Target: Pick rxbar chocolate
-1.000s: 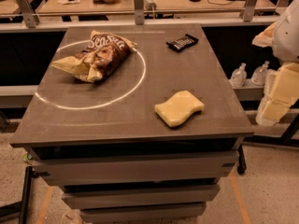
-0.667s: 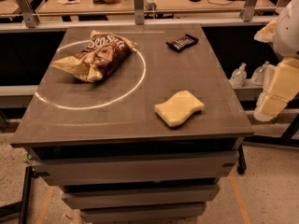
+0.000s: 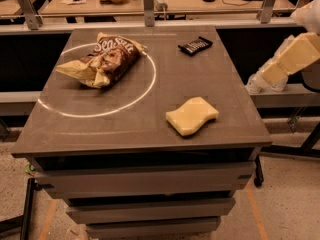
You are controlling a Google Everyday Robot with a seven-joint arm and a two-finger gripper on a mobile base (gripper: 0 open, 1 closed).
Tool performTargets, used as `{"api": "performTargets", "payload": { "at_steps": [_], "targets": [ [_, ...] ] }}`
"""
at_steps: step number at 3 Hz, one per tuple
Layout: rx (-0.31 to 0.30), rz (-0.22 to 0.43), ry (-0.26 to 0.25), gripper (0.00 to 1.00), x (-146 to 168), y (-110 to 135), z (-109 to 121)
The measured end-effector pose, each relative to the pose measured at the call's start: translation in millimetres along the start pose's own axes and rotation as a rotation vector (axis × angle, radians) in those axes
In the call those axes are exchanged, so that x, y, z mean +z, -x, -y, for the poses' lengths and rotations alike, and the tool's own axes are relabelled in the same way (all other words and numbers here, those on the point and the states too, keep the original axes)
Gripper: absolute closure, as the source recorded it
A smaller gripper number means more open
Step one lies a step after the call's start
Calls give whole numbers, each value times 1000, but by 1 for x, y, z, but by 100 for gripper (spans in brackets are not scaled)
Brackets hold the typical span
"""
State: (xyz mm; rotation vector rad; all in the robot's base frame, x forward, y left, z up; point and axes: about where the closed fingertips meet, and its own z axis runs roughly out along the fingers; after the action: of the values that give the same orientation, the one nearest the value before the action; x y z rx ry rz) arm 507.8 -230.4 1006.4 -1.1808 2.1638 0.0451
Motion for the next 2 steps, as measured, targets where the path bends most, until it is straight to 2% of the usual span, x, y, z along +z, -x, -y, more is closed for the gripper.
{"api": "performTargets", "payload": {
  "at_steps": [1, 2],
  "targets": [
    [82, 173, -61, 0, 16, 36, 35],
    [149, 236, -109, 0, 39, 61, 64]
  ]
}}
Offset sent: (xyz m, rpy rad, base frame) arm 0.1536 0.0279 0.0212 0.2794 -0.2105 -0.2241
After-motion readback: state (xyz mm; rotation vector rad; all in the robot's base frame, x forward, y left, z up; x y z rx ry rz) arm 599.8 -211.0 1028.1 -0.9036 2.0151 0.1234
